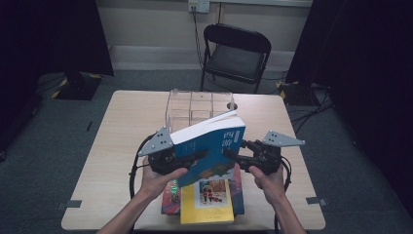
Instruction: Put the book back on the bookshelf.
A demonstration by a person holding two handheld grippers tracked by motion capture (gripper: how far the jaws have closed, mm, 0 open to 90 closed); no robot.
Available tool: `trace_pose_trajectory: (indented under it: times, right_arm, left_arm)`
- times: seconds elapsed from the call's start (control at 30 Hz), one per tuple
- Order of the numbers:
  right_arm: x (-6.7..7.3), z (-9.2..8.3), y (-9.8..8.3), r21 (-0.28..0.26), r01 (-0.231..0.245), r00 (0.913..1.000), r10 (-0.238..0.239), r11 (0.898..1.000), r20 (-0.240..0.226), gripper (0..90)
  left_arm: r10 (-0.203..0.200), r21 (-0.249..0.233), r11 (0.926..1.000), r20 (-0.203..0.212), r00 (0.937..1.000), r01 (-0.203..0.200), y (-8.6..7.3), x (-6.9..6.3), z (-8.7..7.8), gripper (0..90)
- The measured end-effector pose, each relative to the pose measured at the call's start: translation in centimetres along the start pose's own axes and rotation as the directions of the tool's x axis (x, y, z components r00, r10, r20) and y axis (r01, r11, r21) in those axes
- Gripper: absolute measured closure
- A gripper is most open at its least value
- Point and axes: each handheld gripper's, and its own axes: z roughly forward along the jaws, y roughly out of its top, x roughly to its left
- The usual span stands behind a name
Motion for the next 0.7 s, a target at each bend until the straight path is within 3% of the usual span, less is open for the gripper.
trace_pose_trajectory:
  times: [0.17,0.33,0.47,0.7]
  right_arm:
    - [0.0,0.6,0.4,0.011,0.013,0.9997,-0.014,1.000,0.019,41.7]
    - [-0.3,1.0,0.2,0.016,-0.007,0.9997,0.007,1.000,0.021,32.0]
    - [-0.8,0.6,-0.6,0.037,-0.029,0.9984,0.027,0.999,0.049,27.8]
    - [-2.1,-1.3,-2.7,0.082,-0.058,0.9924,0.049,0.995,0.113,26.2]
  left_arm:
    - [0.002,0.012,0.9999,-0.030,0.9995,-0.002,0.1,0.3,-0.1,60.3]
    - [-0.010,0.013,0.9999,-0.056,0.9984,0.011,0.1,0.2,-0.2,61.2]
    - [-0.068,0.015,0.9975,-0.046,0.9966,0.069,0.2,0.9,-0.8,61.4]
    - [-0.107,0.020,0.9939,-0.083,0.9908,0.109,0.2,2.0,-2.1,61.5]
